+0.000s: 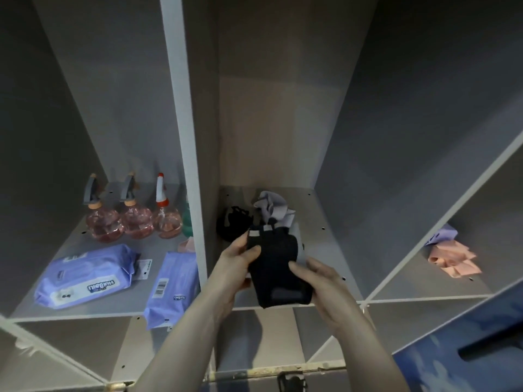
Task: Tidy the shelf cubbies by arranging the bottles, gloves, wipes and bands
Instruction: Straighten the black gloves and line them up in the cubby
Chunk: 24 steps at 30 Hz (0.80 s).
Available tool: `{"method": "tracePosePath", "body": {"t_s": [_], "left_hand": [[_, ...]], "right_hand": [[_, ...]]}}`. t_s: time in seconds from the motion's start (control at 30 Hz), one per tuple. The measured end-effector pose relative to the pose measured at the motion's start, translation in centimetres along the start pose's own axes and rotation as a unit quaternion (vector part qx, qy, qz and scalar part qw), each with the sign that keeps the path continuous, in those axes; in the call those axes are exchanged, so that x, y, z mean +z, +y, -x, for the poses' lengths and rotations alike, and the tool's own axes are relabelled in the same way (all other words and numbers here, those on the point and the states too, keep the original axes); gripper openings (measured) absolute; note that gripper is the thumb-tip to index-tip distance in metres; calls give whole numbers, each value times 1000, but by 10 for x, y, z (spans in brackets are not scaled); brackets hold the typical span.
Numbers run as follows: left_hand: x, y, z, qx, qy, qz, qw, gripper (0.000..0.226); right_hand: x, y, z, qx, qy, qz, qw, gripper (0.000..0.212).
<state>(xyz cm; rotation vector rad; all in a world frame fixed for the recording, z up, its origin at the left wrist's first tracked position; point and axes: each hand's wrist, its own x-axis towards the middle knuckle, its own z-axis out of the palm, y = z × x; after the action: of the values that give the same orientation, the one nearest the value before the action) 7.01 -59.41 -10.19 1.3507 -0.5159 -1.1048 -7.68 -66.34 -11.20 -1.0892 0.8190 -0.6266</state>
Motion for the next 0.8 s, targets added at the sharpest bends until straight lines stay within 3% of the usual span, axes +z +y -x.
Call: {"method": "tracePosePath", "body": {"t_s": [0.13,0.2,0.33,0.47,0.63,0.7,0.8], "left_hand": [[-12,-24,-2,-15,-27,-62,998,75],[-19,-45,-6,-11,-51,-97,994,85],[-34,-79,-33,69,17,-236,969,75],[-36,-94,-55,91,59,-340,934,56],[-43,-111,-85,21,89,-361,928,51],[-47,-124,-88,-20,83,-414,906,53],[-53,-141,-89,-4,50,-471,880,56]], "right_hand": [[3,41,-16,-11,103,-10,995,19],[4,61,-24,-4,127,-17,992,20],[2,90,-41,12,91,-9,996,28],[-2,97,-68,11,33,38,999,42],[-10,116,-108,62,-32,102,992,56],[-16,124,-113,99,-63,133,984,58],[-31,131,-119,115,-86,166,976,59]]}}
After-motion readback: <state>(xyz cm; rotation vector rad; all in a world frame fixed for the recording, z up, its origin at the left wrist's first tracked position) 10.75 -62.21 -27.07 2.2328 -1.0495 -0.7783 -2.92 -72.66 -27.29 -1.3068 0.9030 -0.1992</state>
